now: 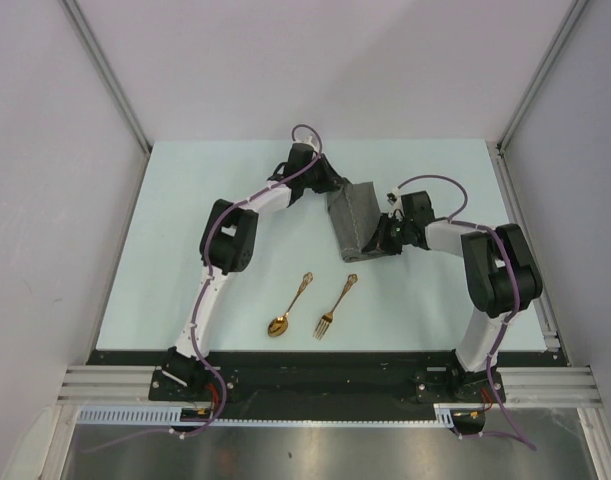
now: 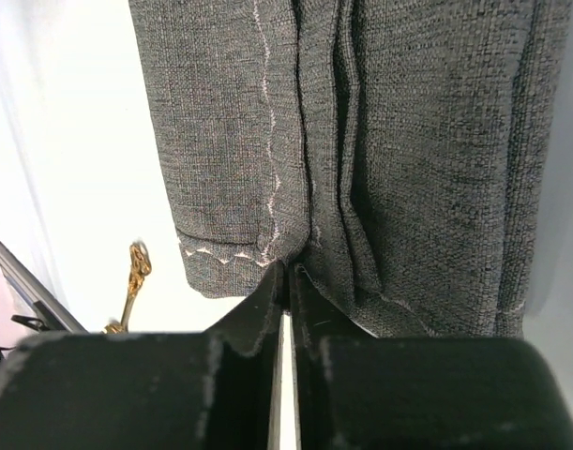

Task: Fold the napkin into a case and place the utensils inside
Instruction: Fold the lower triangle-folded napkin at the center of the board.

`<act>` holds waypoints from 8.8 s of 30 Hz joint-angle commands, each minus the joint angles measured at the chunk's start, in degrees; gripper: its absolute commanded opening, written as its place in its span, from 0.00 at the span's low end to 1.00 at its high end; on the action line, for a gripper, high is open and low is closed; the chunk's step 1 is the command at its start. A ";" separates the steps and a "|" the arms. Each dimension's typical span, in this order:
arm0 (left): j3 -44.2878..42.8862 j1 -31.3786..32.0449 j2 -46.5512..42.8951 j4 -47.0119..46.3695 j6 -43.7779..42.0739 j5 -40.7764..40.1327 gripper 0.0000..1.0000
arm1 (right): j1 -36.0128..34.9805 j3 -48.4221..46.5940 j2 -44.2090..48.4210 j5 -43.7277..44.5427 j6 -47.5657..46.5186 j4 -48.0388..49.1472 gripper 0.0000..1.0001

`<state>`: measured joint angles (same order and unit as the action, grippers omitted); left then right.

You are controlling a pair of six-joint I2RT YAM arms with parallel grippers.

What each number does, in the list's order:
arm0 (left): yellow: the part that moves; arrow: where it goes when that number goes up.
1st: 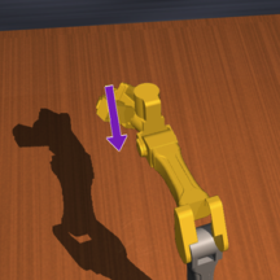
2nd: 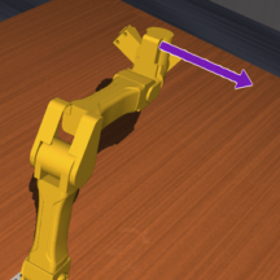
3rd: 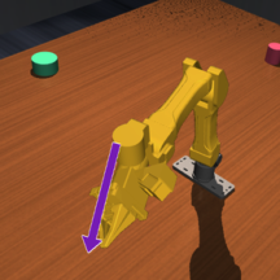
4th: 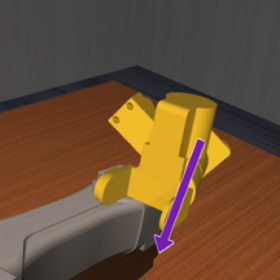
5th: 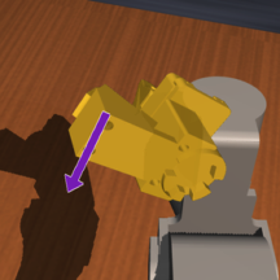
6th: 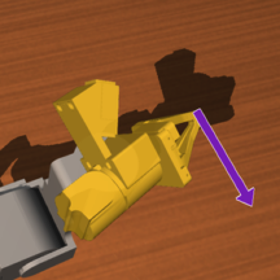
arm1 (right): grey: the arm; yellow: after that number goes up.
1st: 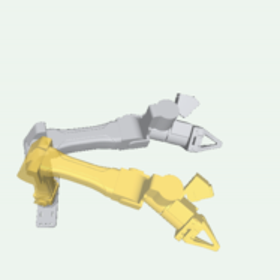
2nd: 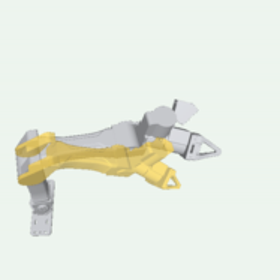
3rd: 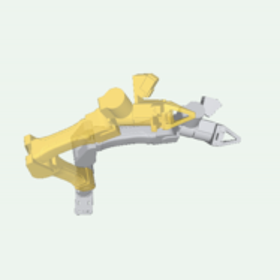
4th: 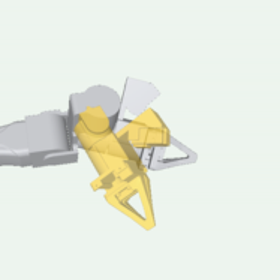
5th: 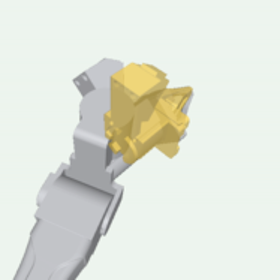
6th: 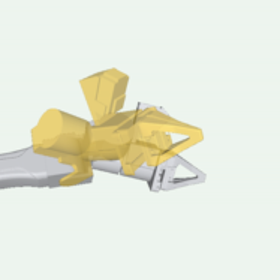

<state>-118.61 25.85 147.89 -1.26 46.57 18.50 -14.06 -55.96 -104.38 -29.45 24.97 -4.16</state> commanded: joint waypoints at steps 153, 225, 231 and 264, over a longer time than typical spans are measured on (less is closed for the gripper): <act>28.61 17.92 -26.35 16.20 -21.43 -2.95 0.00 | -0.79 -3.27 -3.73 -5.44 2.63 0.56 0.00; 48.28 9.13 -27.66 -2.71 -8.07 11.48 0.15 | 0.79 -10.74 -10.23 -3.24 -2.03 -4.01 0.04; 44.70 8.70 -25.73 7.67 -12.11 6.81 0.14 | 0.88 -10.74 -10.14 -3.15 -1.95 -4.01 0.04; 28.71 2.55 -34.26 2.49 -16.68 0.50 0.46 | 0.09 -12.59 -9.00 -3.15 -0.89 -4.36 0.05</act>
<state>-82.83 32.77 116.99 2.46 33.45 26.63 -13.80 -66.32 -113.16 -34.54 24.38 -8.80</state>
